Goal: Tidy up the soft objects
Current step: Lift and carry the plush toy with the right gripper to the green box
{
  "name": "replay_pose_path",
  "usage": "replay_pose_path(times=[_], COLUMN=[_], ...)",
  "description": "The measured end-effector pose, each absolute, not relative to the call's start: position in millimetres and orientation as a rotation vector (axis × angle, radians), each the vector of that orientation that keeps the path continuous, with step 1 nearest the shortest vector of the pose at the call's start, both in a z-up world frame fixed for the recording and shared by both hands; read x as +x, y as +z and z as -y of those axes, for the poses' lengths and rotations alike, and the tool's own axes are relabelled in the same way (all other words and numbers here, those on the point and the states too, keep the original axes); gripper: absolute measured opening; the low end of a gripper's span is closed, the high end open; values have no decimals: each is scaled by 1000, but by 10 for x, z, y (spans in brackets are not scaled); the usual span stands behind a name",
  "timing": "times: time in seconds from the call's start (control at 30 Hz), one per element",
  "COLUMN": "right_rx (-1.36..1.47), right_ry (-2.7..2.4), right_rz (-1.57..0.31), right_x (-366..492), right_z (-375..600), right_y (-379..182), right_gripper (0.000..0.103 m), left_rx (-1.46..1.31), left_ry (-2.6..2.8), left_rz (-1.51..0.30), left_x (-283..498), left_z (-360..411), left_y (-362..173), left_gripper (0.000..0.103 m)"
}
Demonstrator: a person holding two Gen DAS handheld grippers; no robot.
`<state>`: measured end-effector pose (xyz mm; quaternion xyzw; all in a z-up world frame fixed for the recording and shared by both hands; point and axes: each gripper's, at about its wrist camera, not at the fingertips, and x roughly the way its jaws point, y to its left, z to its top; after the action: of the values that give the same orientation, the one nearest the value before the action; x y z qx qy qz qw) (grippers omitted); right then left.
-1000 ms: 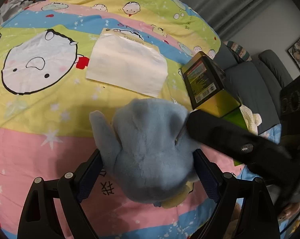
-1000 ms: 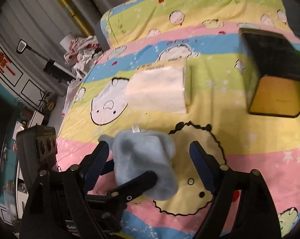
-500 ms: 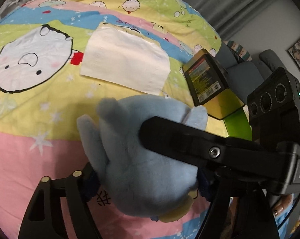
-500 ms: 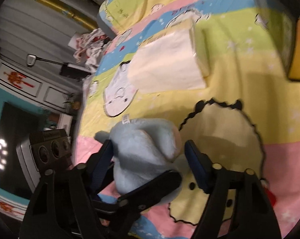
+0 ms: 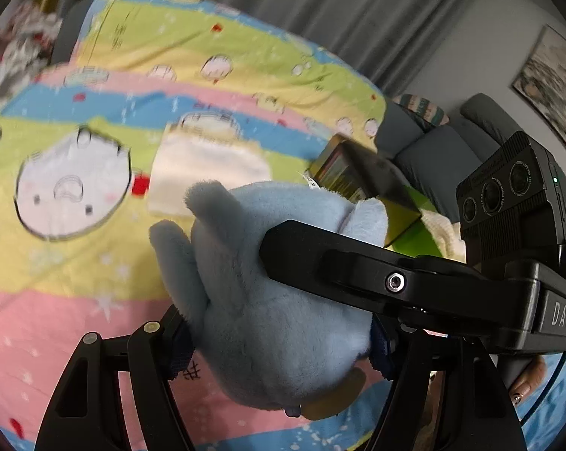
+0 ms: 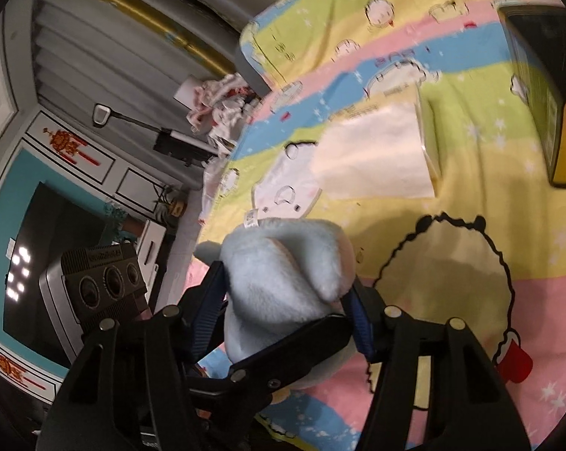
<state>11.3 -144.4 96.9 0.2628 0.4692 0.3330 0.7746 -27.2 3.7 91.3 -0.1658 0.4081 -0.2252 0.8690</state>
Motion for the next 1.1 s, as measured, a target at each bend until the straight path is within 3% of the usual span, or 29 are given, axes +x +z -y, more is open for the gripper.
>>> replay_pose_path(times=[0.53,1.1], right_rx=[592,701], right_ry=[700,460], right_rz=[-750,-614], right_x=[-344,-581], right_z=[2230,3343], right_y=[1670,1672], right_gripper=[59,60], left_rx=[-187,-69], left_ry=[-560,-732], left_rz=[-646,-629], left_x=[-569,-441], left_z=[709,1935], left_y=[1624,1661], left_gripper=[74,74])
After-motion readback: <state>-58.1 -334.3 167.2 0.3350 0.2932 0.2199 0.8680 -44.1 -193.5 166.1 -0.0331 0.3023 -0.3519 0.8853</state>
